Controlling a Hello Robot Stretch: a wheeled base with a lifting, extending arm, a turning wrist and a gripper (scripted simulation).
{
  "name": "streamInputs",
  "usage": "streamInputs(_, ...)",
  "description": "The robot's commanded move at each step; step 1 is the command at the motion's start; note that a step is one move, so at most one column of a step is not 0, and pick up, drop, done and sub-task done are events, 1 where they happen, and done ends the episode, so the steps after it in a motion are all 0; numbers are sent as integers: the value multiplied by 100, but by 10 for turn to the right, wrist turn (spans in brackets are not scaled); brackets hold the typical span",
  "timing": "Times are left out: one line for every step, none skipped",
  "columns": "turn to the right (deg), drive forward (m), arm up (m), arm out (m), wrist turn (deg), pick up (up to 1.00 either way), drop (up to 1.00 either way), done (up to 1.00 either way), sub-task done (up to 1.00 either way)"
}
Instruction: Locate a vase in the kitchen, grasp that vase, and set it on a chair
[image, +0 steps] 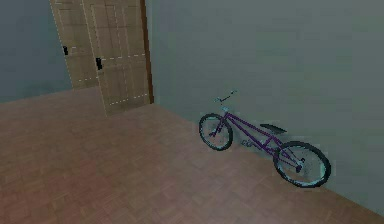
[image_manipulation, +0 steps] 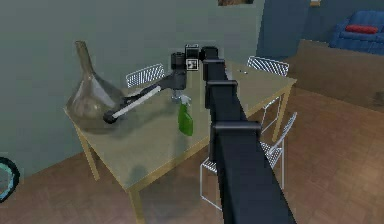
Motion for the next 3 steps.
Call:
streamInputs(0, 0, 0, 0, -420, 0, 0, 0, 0)
streamInputs(0, 0, 0, -42, 0, 0, 0, 0, 0)
streamInputs(450, 0, 0, 0, 0, 0, 0, 0, 0)
